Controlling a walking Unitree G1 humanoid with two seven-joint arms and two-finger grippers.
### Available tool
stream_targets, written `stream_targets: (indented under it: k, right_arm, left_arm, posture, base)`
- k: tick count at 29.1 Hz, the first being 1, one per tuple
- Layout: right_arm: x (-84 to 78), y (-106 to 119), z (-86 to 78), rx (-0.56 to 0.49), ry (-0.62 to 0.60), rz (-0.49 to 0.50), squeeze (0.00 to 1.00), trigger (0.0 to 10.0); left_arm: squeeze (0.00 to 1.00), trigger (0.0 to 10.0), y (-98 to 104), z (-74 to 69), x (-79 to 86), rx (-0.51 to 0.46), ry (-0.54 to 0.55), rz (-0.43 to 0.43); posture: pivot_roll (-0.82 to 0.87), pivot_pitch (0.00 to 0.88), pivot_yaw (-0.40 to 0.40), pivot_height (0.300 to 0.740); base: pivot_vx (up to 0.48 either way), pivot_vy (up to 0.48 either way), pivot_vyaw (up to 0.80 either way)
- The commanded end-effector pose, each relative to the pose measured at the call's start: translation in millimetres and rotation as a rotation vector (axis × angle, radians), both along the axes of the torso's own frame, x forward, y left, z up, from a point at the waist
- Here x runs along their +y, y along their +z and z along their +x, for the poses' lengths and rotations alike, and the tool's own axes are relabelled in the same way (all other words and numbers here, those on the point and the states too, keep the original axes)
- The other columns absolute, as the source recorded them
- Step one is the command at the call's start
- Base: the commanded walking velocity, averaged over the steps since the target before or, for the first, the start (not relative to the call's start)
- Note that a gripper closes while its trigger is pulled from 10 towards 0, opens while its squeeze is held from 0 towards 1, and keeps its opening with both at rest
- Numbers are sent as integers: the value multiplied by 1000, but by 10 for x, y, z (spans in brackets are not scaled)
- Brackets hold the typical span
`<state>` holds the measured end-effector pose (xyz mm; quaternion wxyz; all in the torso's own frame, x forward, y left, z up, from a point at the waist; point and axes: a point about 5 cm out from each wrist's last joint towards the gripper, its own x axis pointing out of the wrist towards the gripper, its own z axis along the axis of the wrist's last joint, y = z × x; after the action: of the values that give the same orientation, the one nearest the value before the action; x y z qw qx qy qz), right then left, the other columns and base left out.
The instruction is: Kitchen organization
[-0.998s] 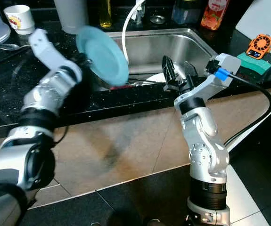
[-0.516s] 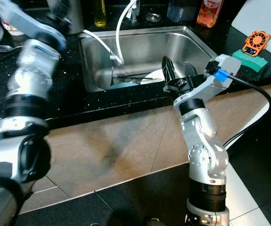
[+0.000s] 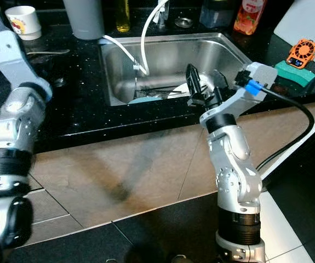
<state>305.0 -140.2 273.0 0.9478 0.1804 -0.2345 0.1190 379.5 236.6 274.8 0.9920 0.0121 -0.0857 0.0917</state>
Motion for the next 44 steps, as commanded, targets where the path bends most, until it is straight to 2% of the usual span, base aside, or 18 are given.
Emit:
stream_targets:
  k: [1,4,8,15,20,21,22,25,27,28,29,33,39,41,44]
  right_arm:
    - [-43,-20,8,4,-50,-5,0,10000]
    - [-152,-33,35,17,-141,48,0,10000]
    - [-229,-19,38,9,-192,58,0,10000]
    - [-311,-12,37,-5,-234,59,0,10000]
    - [-335,-37,68,18,-233,100,0,10000]
    - [-347,-50,82,30,-233,114,0,10000]
    - [-371,-68,95,47,-238,133,0,10000]
    - [-431,-106,118,74,-268,147,0,10000]
    - [-452,-113,121,77,-284,133,0,10000]
    - [-452,-113,121,77,-284,133,0,10000]
    - [-443,-121,108,67,-292,80,0,10000]
    - [-426,-147,98,69,-286,68,0,10000]
    - [-414,-129,107,60,-278,74,0,10000]
    - [-390,-103,110,42,-275,41,0,10000]
    - [-350,-83,105,24,-259,5,0,10000]
  left_arm:
    - [0,10000,65,-31,-57,-32,-34,74]
    - [0,10000,255,-117,-150,-152,-111,151]
    - [0,10000,361,-201,-199,-221,-144,149]
    - [0,10000,294,-255,-275,-207,-163,156]
    - [0,10000,250,-261,-341,-213,-165,156]
    - [0,10000,235,-247,-337,-210,-147,131]
    - [0,10000,202,-232,-337,-194,-130,56]
    - [0,10000,110,-209,-341,-154,-107,-44]
    - [0,10000,101,-218,-342,-163,-91,47]
    - [0,10000,101,-218,-342,-163,-91,47]
    - [0,10000,102,-237,-357,-176,-112,97]
    - [0,10000,110,-259,-378,-187,-141,108]
    - [0,10000,177,-241,-262,-211,-48,41]
    - [0,10000,211,-237,-177,-222,-3,50]
    - [0,10000,250,-246,-100,-240,36,118]
  posture:
    - [98,99,-24,740]
    - [100,95,-22,740]
    - [101,94,-20,740]
    - [97,78,-14,740]
    - [93,64,-13,740]
    - [93,64,-13,740]
    - [93,64,-13,740]
    - [94,57,-11,740]
    - [94,57,-11,740]
    - [94,57,-11,740]
    - [91,48,-11,740]
    - [90,47,-12,740]
    - [92,48,-12,740]
    - [92,49,-12,740]
    - [92,52,-12,740]
  base:
    - [0,0,0]
    - [0,0,0]
    - [0,0,0]
    - [0,0,0]
    - [0,0,0]
    - [0,0,0]
    - [0,0,0]
    - [0,0,0]
    - [0,0,0]
    - [0,0,0]
    - [0,0,0]
    - [0,0,0]
    - [0,0,0]
    - [0,0,0]
    - [0,0,0]
